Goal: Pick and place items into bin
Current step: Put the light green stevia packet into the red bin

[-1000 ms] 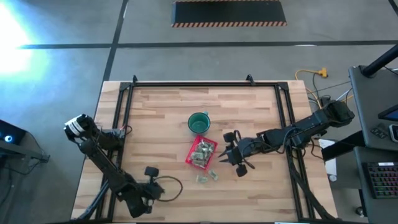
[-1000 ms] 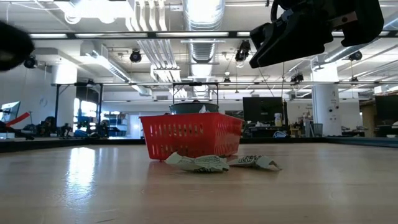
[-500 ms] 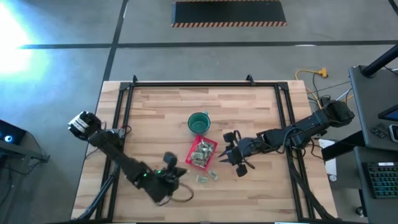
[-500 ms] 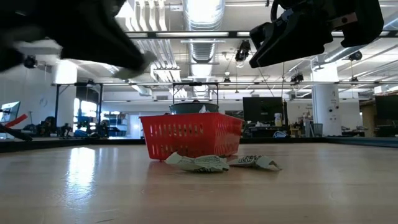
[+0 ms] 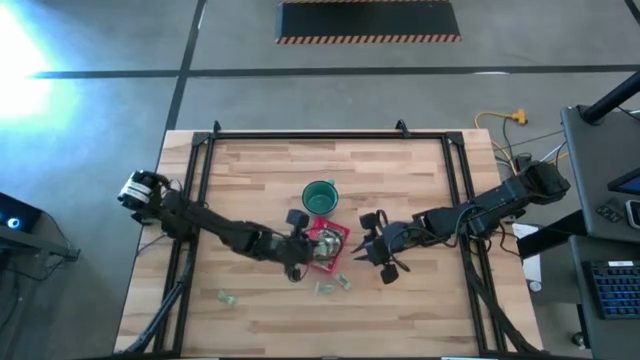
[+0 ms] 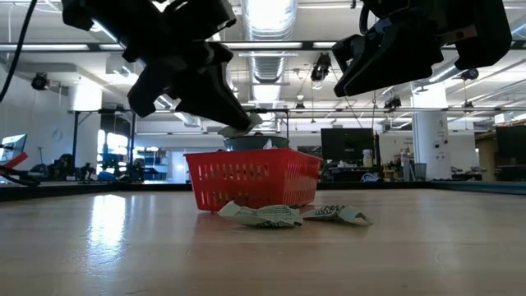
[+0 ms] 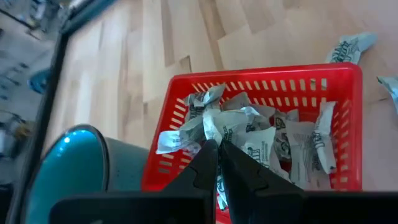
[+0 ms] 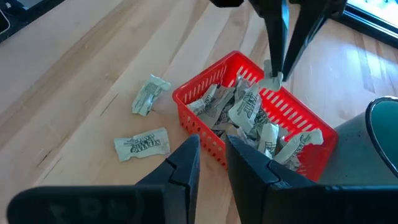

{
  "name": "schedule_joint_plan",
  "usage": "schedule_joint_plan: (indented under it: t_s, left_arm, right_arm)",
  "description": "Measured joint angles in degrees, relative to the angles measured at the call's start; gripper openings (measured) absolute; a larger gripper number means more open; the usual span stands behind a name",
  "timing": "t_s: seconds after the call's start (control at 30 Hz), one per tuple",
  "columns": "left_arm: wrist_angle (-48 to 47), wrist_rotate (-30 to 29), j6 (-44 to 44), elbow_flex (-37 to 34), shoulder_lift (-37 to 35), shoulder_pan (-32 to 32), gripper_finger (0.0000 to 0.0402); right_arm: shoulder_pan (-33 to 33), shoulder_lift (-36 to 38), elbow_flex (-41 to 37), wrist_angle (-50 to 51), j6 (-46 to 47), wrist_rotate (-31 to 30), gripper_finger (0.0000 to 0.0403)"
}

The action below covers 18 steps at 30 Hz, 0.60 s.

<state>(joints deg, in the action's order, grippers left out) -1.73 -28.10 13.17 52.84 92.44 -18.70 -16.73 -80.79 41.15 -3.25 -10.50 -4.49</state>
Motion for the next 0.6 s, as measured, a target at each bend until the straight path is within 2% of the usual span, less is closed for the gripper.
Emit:
schedule_joint_plan:
  t_s: [0.33, 0.6]
  left_arm:
    - [-0.01, 0.57, -0.81, -0.07, 0.04, 0.33, 0.0005]
    - [-0.01, 0.53, -0.61, -0.11, 0.09, 0.31, 0.0085]
  right_arm:
    - [0.0, 0.0, -0.16, 0.01, 0.0, 0.0, 0.0071]
    - [0.0, 0.0, -0.19, -0.03, 0.14, 0.0, 0.0064]
